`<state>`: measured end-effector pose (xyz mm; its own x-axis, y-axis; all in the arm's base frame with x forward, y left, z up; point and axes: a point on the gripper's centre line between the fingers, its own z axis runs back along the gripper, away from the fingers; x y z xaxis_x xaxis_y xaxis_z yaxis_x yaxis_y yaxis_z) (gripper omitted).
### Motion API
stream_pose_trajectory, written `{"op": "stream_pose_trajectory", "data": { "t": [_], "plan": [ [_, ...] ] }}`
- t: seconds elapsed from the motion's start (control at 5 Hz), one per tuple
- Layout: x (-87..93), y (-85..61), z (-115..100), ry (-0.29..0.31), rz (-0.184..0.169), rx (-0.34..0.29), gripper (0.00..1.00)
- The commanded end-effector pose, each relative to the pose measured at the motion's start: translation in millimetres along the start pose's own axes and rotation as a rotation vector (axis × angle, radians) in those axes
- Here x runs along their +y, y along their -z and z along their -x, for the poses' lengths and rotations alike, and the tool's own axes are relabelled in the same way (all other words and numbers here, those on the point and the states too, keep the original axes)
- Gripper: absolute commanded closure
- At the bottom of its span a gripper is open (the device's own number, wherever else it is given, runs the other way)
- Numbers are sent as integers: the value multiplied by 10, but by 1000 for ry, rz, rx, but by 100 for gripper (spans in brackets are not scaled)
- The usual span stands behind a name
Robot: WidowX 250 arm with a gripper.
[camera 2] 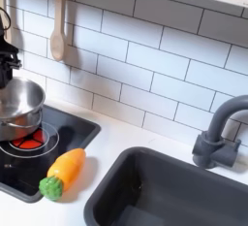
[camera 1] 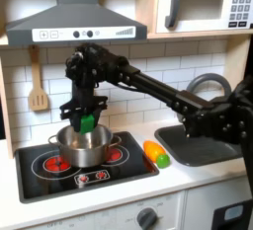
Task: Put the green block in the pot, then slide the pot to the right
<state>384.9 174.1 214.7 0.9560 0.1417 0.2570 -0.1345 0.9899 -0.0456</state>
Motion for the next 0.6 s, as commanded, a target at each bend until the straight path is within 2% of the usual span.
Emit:
{"op": "stream_pose_trajectory", "data": {
  "t": [0.0,0.4],
  "plan": [
    [6,72,-52,14,6,18,0],
    [-83,92,-28,54,12,30,0]
  ]
}}
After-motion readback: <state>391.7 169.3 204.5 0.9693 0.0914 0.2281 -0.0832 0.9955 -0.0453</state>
